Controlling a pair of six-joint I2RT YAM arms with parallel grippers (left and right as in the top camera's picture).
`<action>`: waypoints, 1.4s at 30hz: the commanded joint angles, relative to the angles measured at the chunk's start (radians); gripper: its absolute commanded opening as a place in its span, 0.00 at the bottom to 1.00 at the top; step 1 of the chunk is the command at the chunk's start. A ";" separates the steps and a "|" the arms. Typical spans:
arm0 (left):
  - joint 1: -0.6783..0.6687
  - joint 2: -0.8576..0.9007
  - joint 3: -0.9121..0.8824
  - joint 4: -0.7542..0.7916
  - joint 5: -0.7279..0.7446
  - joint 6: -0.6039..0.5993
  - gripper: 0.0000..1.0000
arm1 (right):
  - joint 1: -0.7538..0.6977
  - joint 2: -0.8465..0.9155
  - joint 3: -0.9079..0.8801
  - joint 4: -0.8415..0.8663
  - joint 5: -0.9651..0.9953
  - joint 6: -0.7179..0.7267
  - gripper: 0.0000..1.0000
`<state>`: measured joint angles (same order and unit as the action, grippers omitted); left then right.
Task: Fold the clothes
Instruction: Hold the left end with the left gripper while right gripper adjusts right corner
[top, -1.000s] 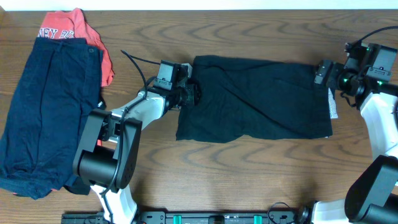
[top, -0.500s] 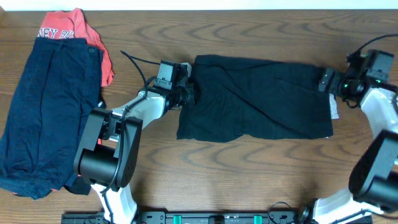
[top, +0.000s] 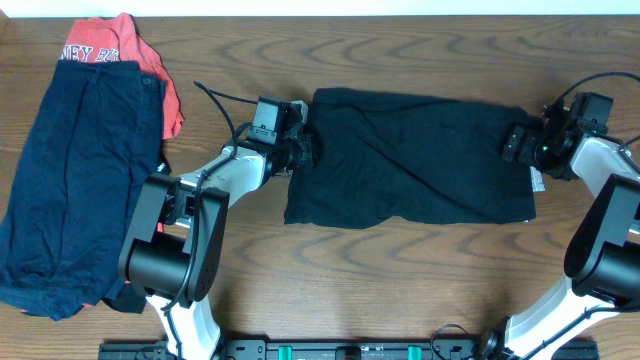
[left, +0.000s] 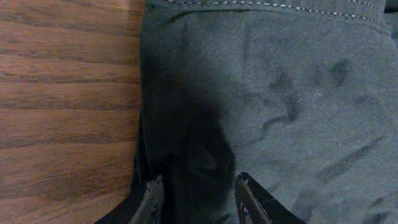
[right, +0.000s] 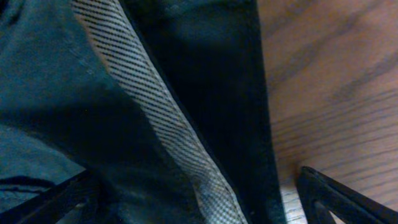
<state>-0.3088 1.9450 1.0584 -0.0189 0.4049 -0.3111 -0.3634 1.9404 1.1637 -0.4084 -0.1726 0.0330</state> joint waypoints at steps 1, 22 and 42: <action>-0.004 0.045 0.003 -0.013 0.002 -0.005 0.40 | -0.016 0.046 0.001 -0.003 -0.048 -0.010 0.99; -0.004 0.045 0.003 -0.013 0.002 -0.005 0.40 | -0.090 0.063 -0.008 -0.197 -0.438 0.121 0.64; -0.004 0.045 0.003 -0.013 0.003 -0.005 0.40 | -0.191 0.062 0.053 -0.229 -0.426 0.061 0.01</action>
<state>-0.3092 1.9453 1.0584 -0.0181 0.4065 -0.3111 -0.5423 1.9892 1.1782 -0.6224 -0.6060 0.1326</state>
